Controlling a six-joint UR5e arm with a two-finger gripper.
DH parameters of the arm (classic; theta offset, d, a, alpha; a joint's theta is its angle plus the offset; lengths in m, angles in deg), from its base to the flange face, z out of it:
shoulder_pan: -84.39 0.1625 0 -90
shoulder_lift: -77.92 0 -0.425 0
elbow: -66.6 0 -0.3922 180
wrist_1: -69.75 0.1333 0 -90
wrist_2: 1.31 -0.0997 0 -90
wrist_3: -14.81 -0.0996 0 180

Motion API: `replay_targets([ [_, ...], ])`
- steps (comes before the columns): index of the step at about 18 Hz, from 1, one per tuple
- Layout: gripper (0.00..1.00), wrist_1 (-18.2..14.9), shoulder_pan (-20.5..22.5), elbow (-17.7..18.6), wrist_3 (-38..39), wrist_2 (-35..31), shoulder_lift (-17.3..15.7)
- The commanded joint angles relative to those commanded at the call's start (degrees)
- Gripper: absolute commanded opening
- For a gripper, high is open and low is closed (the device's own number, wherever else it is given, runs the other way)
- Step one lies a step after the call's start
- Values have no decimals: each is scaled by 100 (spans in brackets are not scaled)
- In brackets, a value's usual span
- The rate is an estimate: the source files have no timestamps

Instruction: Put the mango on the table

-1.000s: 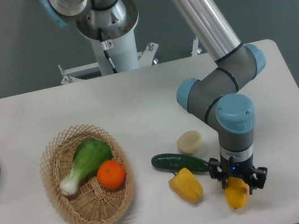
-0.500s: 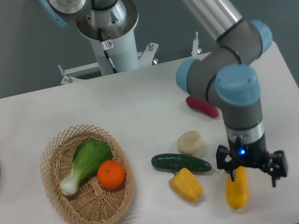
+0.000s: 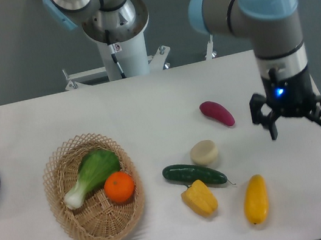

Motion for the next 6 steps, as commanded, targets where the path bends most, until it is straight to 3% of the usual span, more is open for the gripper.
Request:
replay_targets([
  [3,100,-159,220,53,-493,167,-132],
  [6,100,-151,334,132,-503,308,-202],
])
